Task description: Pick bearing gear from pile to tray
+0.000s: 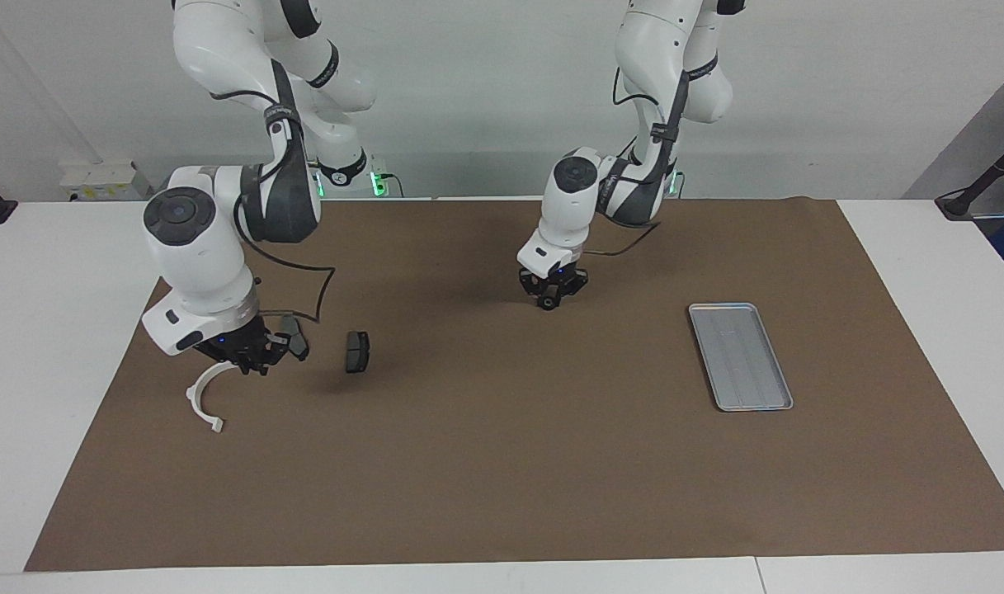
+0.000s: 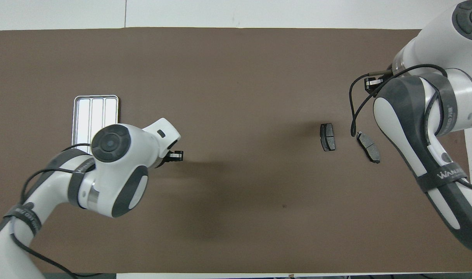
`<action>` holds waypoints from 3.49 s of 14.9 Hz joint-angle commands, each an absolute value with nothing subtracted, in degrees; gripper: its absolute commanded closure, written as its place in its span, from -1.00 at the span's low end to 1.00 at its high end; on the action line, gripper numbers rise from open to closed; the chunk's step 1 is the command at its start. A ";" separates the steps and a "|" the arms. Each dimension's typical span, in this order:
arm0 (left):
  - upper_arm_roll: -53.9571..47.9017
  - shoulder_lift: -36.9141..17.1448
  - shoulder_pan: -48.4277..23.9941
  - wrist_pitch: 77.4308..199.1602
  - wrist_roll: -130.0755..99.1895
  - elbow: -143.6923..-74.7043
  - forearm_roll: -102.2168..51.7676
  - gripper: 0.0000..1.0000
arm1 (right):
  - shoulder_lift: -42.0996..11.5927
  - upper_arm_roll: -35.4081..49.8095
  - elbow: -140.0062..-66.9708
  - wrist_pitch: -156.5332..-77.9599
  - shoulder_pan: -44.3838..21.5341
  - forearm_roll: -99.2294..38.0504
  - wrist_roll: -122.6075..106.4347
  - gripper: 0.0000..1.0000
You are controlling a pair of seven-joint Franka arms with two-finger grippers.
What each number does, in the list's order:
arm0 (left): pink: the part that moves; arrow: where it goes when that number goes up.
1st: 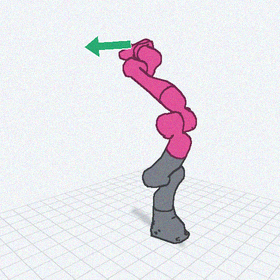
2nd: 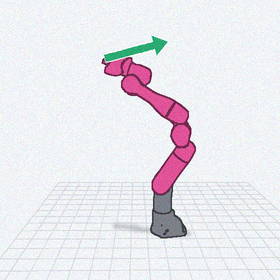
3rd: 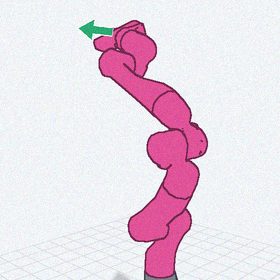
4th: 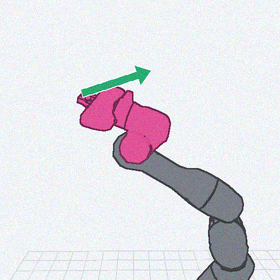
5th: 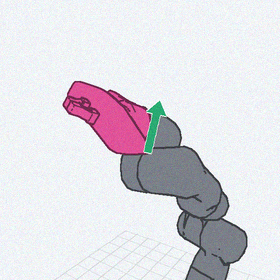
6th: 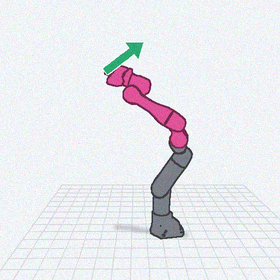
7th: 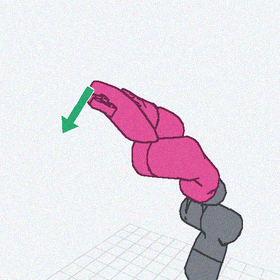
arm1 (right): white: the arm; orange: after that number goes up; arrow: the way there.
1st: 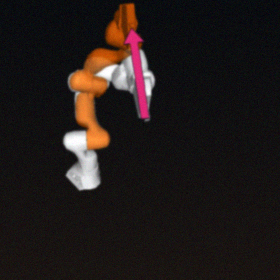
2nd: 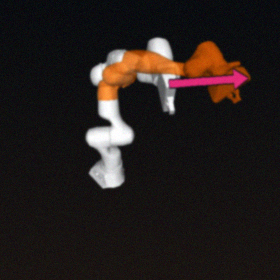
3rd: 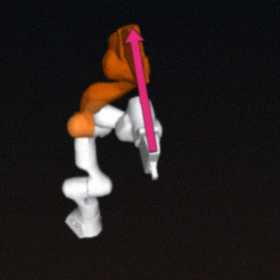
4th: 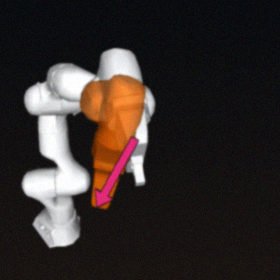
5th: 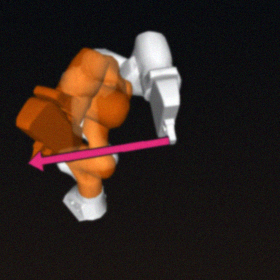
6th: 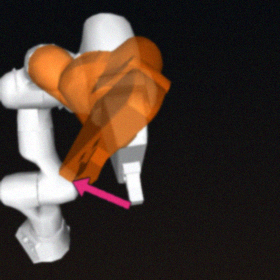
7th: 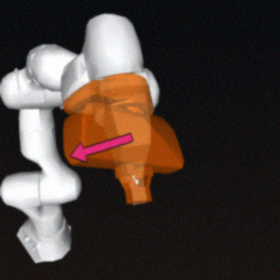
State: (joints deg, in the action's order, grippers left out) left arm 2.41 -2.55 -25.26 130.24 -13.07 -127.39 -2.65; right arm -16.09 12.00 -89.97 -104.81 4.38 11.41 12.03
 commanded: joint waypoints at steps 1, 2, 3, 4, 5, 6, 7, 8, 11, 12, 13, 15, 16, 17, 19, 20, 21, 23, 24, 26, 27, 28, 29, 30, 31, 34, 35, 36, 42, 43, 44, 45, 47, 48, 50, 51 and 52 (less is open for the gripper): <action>1.76 0.87 -18.13 126.75 -2.68 -128.41 -1.93 1.00 | -13.63 13.71 -90.44 -102.22 2.56 8.45 18.95 1.00; 1.76 0.97 -15.50 126.30 1.10 -128.41 -1.93 1.00 | -13.28 13.88 -90.44 -101.35 0.98 7.92 22.20 1.00; 1.76 1.05 -13.12 126.39 5.23 -128.41 -1.93 1.00 | -13.01 13.89 -90.44 -100.73 -0.95 7.48 25.63 1.00; 1.76 1.05 -11.18 126.73 9.10 -128.41 -1.85 1.00 | -12.75 13.97 -90.53 -100.29 -2.53 6.51 29.93 1.00; 1.76 0.97 -8.81 127.00 12.36 -128.41 -0.98 1.00 | -12.48 14.15 -90.61 -100.28 -4.11 5.37 34.23 1.00; 1.76 0.97 -6.96 127.18 14.65 -128.41 -0.27 1.00 | -12.31 14.15 -90.88 -100.28 -5.70 4.67 38.02 1.00; 1.76 0.97 -6.16 127.53 16.42 -128.50 -0.09 1.00 | -11.96 14.15 -91.23 -100.28 -7.28 4.22 41.01 1.00; 1.76 0.97 -5.20 128.23 18.00 -128.76 0.17 1.00 | -11.34 14.15 -92.01 -100.37 -8.69 2.91 44.53 1.00; 1.76 0.88 -2.73 130.16 21.61 -129.02 1.67 1.00 | -10.20 14.15 -94.21 -101.69 -13.43 1.15 55.51 1.00; 1.76 0.70 -2.29 130.69 21.62 -129.02 1.84 1.00 | -9.93 14.15 -95.35 -102.39 -15.27 1.06 58.94 1.00; 1.76 0.27 -2.29 131.30 21.62 -129.02 1.93 1.00 | -9.32 14.15 -97.19 -104.57 -17.12 0.97 61.85 1.00; 1.76 -1.13 -2.29 133.41 21.53 -129.02 1.93 1.00 | -8.44 14.15 -101.14 -108.44 -19.59 0.97 66.86 1.00; 1.76 -2.01 -2.29 134.46 21.45 -129.02 1.93 1.00 | -8.26 14.15 -102.82 -109.76 -20.38 0.97 68.36 1.00; 1.76 -2.72 -2.29 135.69 21.45 -129.02 1.93 1.00 | -8.26 14.15 -103.79 -110.91 -21.43 0.97 70.21 1.00; 1.76 -4.13 -2.29 137.19 21.18 -129.02 1.93 1.00 | -8.35 14.15 -105.72 -113.36 -23.54 0.97 73.46 1.00; 1.67 -4.83 -2.29 137.72 21.09 -129.02 1.93 1.00 | -8.35 14.15 -106.95 -115.03 -23.82 0.97 74.52 1.00; 1.76 -5.79 -2.29 138.77 21.09 -129.02 1.93 1.00 | -8.35 14.15 -108.27 -116.70 -24.60 0.97 75.23 1.00; 1.67 -6.94 -2.29 140.88 21.09 -129.81 1.93 1.00 | -8.52 14.15 -110.90 -120.56 -26.10 1.05 77.24 1.00; 1.67 -7.12 -2.29 141.67 21.09 -130.34 1.93 1.00 | -8.53 14.15 -112.14 -122.33 -26.71 1.14 77.69 1.00; 1.67 -7.21 -2.29 142.56 21.01 -130.87 1.93 1.00 | -8.96 14.15 -113.02 -123.92 -26.98 1.32 77.87 1.00; 1.67 -7.47 -2.29 142.73 21.01 -130.96 1.93 1.00 | -9.31 14.15 -113.46 -124.97 -27.07 1.32 77.87 1.00; 1.67 -7.82 -2.29 142.82 21.09 -130.87 1.93 1.00 | -9.49 14.15 -114.16 -125.85 -27.07 1.32 77.87 1.00; 1.67 -7.82 -2.29 143.08 21.09 -130.96 1.93 1.00 | -9.75 14.15 -114.87 -126.82 -27.07 1.32 77.87 1.00; 1.67 -7.82 -2.29 143.17 21.09 -131.13 1.93 1.00 | -9.84 14.15 -115.92 -128.04 -27.07 1.32 77.78 1.00; 1.67 -7.82 -2.29 143.17 21.09 -131.22 1.93 0.96 | -10.10 14.15 -116.80 -129.10 -27.07 1.49 77.70 1.00; 1.67 -7.82 -2.29 143.17 21.01 -131.22 2.02 0.11 | -11.42 14.06 -118.04 -131.48 -26.98 1.93 77.61 1.00; 1.67 -7.82 -2.29 143.17 20.92 -131.22 1.93 0.03 | -11.69 14.06 -118.04 -132.01 -26.98 1.93 77.61 1.00; 1.67 -7.82 -2.20 143.00 21.09 -131.22 1.93 -0.09 | -11.95 14.06 -118.04 -132.10 -27.07 1.93 77.69 1.00; 1.41 -2.56 -2.19 134.14 19.78 -129.99 1.23 -0.13 | -15.29 13.97 -117.95 -134.03 -28.83 4.13 77.87 1.00; 1.23 -1.33 -2.72 132.29 18.21 -129.47 1.23 -0.13 | -15.81 13.97 -117.95 -134.12 -29.00 4.83 77.96 1.00; 1.14 -0.36 -3.68 130.27 16.11 -128.77 1.23 -0.13 | -16.43 13.97 -117.95 -134.64 -28.92 5.79 78.57 1.00; 1.14 0.43 -5.26 128.69 13.56 -128.32 1.14 -0.14 | -16.96 13.97 -117.95 -135.61 -28.92 6.50 79.36 1.00; 1.14 0.97 -8.95 127.88 7.59 -128.06 1.14 -0.16 | -17.84 13.97 -117.95 -136.14 -28.92 7.12 79.63 1.00; 1.14 1.14 -10.44 128.14 5.56 -128.06 1.23 -0.16 | -18.02 13.97 -118.04 -136.66 -28.92 7.12 79.63 1.00; 1.14 1.05 -11.69 128.23 4.05 -127.97 1.14 -0.16 | -18.10 13.97 -117.95 -136.85 -28.74 7.12 79.63 1.00; 1.14 1.05 -11.69 128.32 3.87 -128.06 1.23 -0.16 | -18.11 13.97 -117.95 -136.76 -28.74 7.12 79.63 1.00; 1.14 1.14 -11.69 128.41 3.87 -128.06 1.14 -0.16 | -18.11 13.97 -117.95 -136.50 -28.57 7.12 79.72 1.00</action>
State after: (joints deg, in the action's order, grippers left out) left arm 0.39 0.77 -11.46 129.34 4.46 -128.18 0.99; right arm -18.08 14.02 -117.54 -135.42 -28.90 5.79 77.47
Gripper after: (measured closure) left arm 0.396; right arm 0.762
